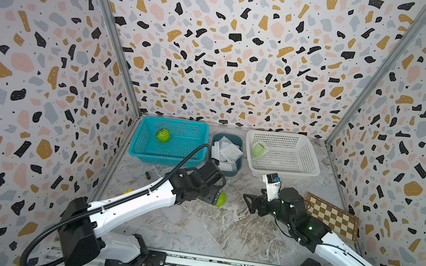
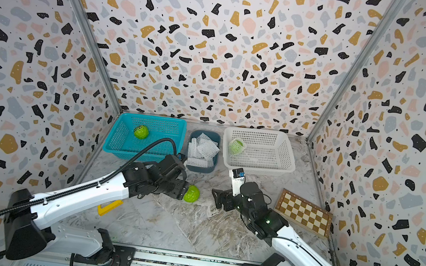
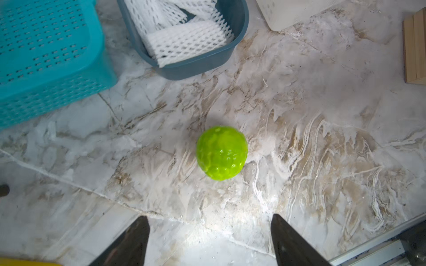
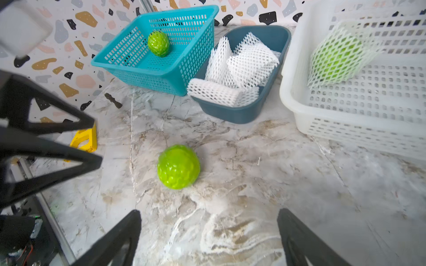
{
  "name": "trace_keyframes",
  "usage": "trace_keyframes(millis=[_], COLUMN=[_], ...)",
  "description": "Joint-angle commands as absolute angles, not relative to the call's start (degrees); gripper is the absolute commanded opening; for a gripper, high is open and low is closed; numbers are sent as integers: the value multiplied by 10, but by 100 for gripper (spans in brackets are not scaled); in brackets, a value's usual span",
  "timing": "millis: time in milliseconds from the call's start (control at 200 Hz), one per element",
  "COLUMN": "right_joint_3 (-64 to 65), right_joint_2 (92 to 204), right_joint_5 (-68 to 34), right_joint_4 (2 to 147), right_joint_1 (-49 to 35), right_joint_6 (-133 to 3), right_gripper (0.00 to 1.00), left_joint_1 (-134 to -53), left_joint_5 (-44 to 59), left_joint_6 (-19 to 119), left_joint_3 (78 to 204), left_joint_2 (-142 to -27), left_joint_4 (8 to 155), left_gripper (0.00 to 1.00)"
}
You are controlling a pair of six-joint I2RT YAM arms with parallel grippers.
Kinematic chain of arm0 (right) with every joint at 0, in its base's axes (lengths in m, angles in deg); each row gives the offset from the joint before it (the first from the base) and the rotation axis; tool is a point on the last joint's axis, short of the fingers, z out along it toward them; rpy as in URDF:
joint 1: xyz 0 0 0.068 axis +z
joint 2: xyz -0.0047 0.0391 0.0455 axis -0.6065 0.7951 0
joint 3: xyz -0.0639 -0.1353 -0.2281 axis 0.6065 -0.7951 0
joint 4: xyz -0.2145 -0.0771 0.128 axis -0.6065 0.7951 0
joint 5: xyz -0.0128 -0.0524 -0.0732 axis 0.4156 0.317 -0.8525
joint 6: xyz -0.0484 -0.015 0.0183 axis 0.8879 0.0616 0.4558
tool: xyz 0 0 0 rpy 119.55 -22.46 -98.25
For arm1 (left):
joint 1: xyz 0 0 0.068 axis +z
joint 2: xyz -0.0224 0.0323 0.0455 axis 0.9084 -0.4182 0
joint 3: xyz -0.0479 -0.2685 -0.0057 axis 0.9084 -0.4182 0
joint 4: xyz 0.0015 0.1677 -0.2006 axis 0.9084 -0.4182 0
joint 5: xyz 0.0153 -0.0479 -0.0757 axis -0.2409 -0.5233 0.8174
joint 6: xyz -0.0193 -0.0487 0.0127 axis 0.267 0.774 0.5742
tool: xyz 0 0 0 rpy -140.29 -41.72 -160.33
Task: Sleeve custard apples in foam nets
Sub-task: Place the custard apple at the center of the board, then pick up the foam net from the storage box.
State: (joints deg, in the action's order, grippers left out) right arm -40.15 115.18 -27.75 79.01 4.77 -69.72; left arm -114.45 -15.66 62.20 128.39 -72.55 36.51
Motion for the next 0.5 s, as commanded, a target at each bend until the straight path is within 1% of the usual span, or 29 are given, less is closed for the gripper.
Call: trace_keyframes(millis=[0,100,225,496], right_joint_3=[-352,-315,-251,-78], right_joint_2=[1214,1287,1369,1551], right_joint_5=[-241,-209,-200,-215], right_joint_4=[756,729,725,818], right_joint_1=[36,19,10,7], right_joint_6=[-690,-691,-696,-670], right_gripper=[91,86,82,83], left_joint_1=[-1138,-1133,-1113,-1068], left_joint_5=[-164,-164,-141,-102], left_joint_6=[665,682,697,703], left_joint_3=[1237,1194,1160,1131], left_joint_2=[-675,-630,-587,-543], left_joint_4=[398,410,412,408], left_gripper=[78,76,75,74])
